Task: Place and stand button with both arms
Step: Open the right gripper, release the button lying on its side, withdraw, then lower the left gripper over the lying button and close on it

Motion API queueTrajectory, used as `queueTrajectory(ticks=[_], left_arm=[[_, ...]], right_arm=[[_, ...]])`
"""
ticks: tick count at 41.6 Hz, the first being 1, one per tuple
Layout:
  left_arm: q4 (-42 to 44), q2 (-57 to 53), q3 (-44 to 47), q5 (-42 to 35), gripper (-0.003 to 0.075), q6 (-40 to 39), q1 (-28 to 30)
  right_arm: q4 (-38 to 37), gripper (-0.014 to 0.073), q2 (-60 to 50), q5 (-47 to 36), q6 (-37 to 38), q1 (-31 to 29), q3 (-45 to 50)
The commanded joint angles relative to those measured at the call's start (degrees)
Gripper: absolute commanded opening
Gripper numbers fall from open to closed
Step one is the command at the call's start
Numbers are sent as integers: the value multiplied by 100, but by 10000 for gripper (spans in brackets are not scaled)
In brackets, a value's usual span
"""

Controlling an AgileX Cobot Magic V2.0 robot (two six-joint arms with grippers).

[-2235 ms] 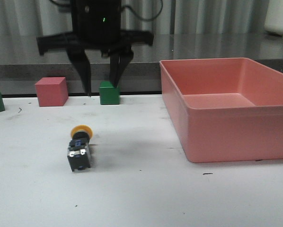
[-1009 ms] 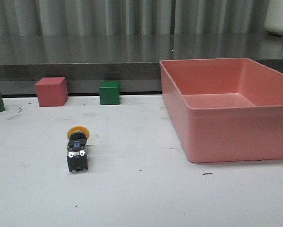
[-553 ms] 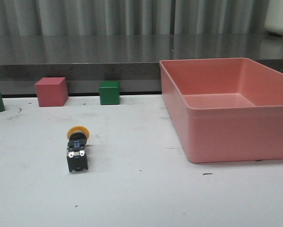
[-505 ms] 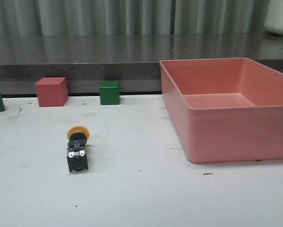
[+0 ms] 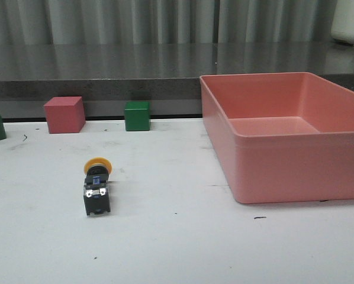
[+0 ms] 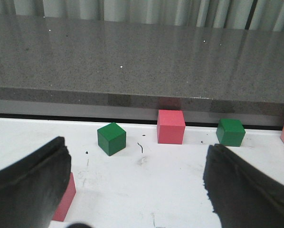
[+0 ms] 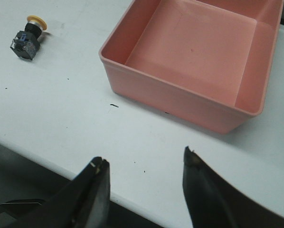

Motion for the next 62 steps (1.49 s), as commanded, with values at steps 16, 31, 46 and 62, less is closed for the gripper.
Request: queueTrajectory(ticks=[16,31,46,62], left_arm=[[-921,1333,-1522,799,566,916,-1260],[-921,3645,-2561,1648,566,891,-2213],[-921,6029,-4048,2910,567,-78,-2246],[-576,7590,-4886,2927,567,-1286,-2656]], right_arm=[[0,384,16,-309,-63,-37,-131],[0,384,16,-309,-63,-37,-131],[0,384,16,-303,-63,-37,-131],[0,384,16,-303,-63,-37,-131]])
